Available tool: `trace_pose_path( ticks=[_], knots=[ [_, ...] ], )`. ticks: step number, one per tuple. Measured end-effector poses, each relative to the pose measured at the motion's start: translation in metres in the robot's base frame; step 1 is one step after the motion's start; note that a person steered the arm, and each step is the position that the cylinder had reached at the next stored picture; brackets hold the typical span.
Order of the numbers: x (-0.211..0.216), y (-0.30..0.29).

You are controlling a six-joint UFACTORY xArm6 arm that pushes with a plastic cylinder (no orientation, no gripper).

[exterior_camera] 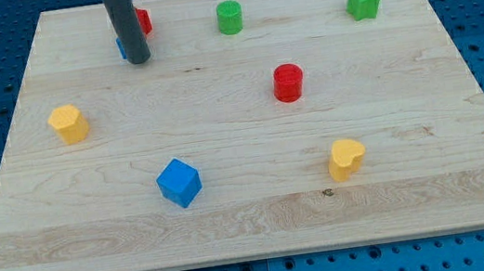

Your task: Push the red circle to the center of the board

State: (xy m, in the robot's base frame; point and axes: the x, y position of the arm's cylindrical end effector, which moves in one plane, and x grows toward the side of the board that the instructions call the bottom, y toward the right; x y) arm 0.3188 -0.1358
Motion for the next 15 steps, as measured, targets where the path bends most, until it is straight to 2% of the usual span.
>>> trace_pose_path(
  ticks=[2, 4, 6, 7, 8, 9, 10, 11, 14, 15],
  knots=[
    [0.030, 0.036],
    [0.030, 0.120],
    [0.034, 0.229],
    [0.034, 0.247],
    [0.053, 0.278],
    [0.097, 0.280],
    [0.119, 0.257],
    [0.115, 0.225],
    [0.067, 0.160],
    [0.070, 0.131]
  ],
)
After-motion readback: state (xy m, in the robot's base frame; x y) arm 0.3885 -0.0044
